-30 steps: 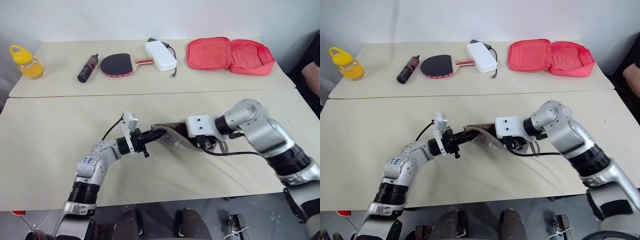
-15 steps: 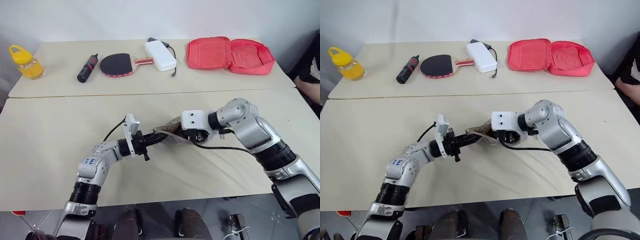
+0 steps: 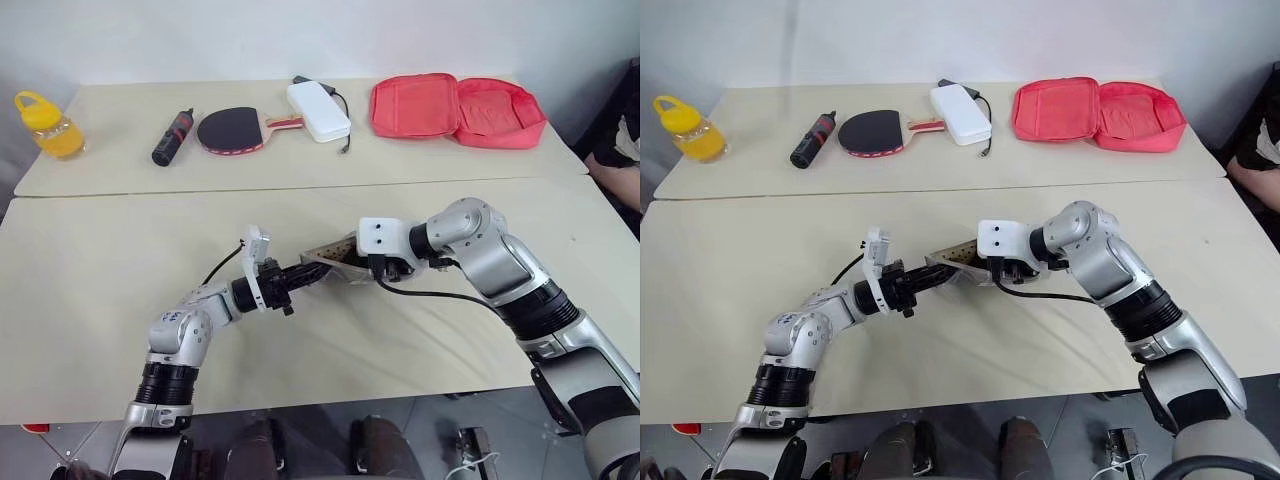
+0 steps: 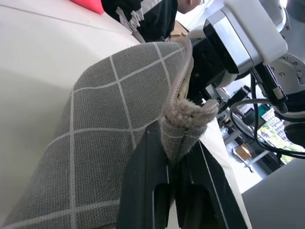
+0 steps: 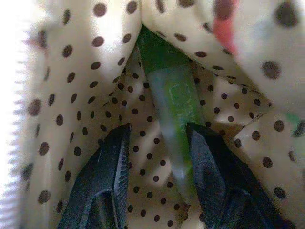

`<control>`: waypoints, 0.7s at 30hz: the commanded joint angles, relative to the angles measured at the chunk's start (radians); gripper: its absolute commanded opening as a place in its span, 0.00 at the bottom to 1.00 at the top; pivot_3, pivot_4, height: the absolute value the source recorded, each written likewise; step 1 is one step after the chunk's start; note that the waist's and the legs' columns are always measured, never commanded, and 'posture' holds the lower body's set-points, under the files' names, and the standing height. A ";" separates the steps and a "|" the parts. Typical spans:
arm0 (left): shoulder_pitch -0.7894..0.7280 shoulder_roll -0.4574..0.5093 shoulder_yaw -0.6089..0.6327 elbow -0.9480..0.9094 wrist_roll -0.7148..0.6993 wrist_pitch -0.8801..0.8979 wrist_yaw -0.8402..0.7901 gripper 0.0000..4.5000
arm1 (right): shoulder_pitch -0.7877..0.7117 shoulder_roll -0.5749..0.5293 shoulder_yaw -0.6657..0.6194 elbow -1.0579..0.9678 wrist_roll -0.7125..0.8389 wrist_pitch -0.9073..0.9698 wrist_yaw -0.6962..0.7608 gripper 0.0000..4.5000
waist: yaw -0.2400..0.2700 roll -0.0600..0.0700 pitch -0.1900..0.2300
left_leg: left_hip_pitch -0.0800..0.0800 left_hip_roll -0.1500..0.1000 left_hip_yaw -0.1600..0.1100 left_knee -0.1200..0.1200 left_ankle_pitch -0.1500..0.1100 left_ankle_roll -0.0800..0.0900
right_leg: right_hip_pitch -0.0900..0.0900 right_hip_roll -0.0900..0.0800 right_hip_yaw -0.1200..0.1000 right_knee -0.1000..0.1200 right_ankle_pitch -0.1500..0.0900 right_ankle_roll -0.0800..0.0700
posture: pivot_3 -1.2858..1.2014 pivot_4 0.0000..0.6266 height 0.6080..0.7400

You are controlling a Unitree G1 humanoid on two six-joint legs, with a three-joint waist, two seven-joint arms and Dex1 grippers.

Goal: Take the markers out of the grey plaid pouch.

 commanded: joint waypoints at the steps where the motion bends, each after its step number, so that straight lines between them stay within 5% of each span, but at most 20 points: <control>1: -0.004 0.014 -0.024 0.005 0.033 -0.037 -0.028 0.00 | -0.007 0.034 0.021 0.043 -0.019 -0.010 -0.022 0.42 | -0.008 0.000 0.000 | 0.000 0.000 0.000 0.000 0.000 0.000 | 0.000 0.000 0.000 0.000 0.000 0.000 | 0.52 0.24 1.00; 5: 0.000 0.014 -0.037 0.002 0.053 -0.065 -0.031 0.00 | 0.006 0.046 0.032 0.053 -0.026 -0.018 -0.016 0.42 | -0.013 0.000 0.000 | 0.000 0.000 0.000 0.000 0.000 0.000 | 0.001 0.000 0.000 0.001 0.000 0.000 | 0.52 0.24 1.00; 8: 0.003 0.010 -0.028 -0.006 0.049 -0.060 -0.023 0.00 | 0.021 0.037 0.037 0.051 -0.034 -0.032 -0.009 0.31 | -0.013 0.000 0.000 | 0.001 0.000 0.000 0.000 0.000 0.000 | 0.001 0.000 0.000 0.001 0.000 0.000 | 0.52 0.24 1.00; 12: 0.008 0.012 -0.029 -0.014 0.054 -0.065 -0.019 0.00 | 0.027 0.035 0.032 0.051 -0.038 -0.040 -0.007 0.02 | -0.013 -0.001 -0.001 | 0.001 0.000 0.000 0.000 0.000 0.000 | 0.001 0.000 0.000 0.001 0.000 0.000 | 0.52 0.24 1.00; 21: 0.008 0.012 -0.021 -0.016 0.047 -0.067 -0.011 0.00 | 0.066 -0.081 -0.010 -0.135 0.022 0.050 0.130 0.01 | -0.007 -0.001 -0.001 | 0.000 -0.001 -0.001 -0.001 0.000 0.000 | 0.000 -0.001 0.000 0.000 0.000 0.000 | 0.52 0.24 1.00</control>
